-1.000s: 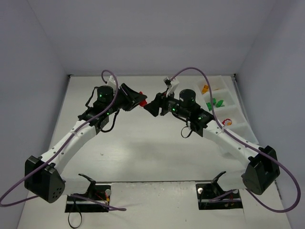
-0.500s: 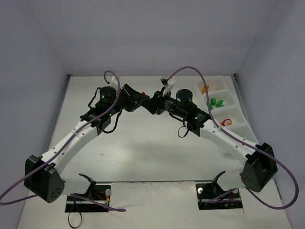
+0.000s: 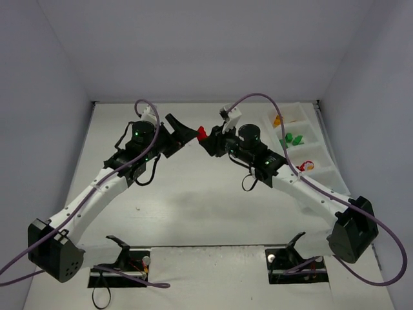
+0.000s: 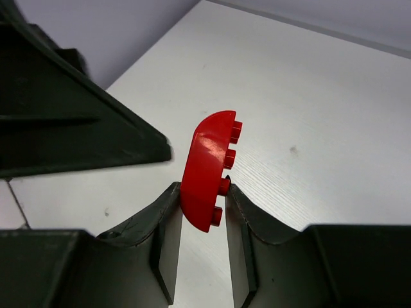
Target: Sort the legos into containers by color
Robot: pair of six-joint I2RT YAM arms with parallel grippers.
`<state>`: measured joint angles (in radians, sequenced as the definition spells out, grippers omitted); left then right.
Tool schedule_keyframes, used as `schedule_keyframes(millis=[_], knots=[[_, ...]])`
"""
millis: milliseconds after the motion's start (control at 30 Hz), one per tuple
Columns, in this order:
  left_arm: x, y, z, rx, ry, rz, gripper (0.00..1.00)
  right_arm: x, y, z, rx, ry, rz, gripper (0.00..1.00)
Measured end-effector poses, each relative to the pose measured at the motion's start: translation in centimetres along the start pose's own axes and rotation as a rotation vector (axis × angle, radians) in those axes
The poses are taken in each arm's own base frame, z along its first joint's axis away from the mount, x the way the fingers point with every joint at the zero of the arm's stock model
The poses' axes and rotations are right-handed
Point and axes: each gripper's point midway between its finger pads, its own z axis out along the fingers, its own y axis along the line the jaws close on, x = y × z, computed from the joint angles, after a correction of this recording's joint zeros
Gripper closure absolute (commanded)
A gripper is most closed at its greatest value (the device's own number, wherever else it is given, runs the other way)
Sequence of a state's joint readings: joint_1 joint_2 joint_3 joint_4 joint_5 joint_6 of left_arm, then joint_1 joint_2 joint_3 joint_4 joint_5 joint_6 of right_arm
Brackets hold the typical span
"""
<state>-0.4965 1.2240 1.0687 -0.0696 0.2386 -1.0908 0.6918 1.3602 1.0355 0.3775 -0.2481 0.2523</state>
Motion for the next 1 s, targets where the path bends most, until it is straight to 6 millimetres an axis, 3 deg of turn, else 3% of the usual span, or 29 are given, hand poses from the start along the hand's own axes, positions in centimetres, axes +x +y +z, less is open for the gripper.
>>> schedule_keyframes(millis=[133,267,433,533,633,733,767,1000], knots=[[-1.7,2.4,-1.3,-0.092,-0.052,0.051,0.19,1.5,-4.1,-1.9,0.146,0.033,0.023,1.0],[-2.9,5.5,-2.5,-0.212,-0.087,0.136,0.19,2.3,-11.4,-5.8,0.386,0.048,0.097,1.0],[-2.8,7.8,-4.4,-0.314,-0.069,0.275,0.18,3.0,-21.7,-14.3,0.739,0.023,0.227,1.0],[-2.8,8.4,-5.6,-0.341,-0.062,0.34,0.17,3.6,-26.0,-19.3,0.919,0.0,0.303,1.0],[-2.6,8.8,-6.6,-0.35,-0.062,0.383,0.16,4.5,-29.0,-23.4,1.058,-0.027,0.383,0.97],[-2.1,9.6,-7.2,-0.358,-0.052,0.41,0.15,5.8,-31.2,-26.1,1.16,-0.033,0.457,0.85],[-1.8,10.0,-7.4,-0.364,-0.045,0.417,0.15,6.3,-31.7,-26.5,1.179,-0.025,0.478,0.77],[-1.4,11.5,-8.5,-0.416,-0.037,0.442,0.15,10.7,-34.0,-26.6,1.224,0.079,0.586,0.5]])
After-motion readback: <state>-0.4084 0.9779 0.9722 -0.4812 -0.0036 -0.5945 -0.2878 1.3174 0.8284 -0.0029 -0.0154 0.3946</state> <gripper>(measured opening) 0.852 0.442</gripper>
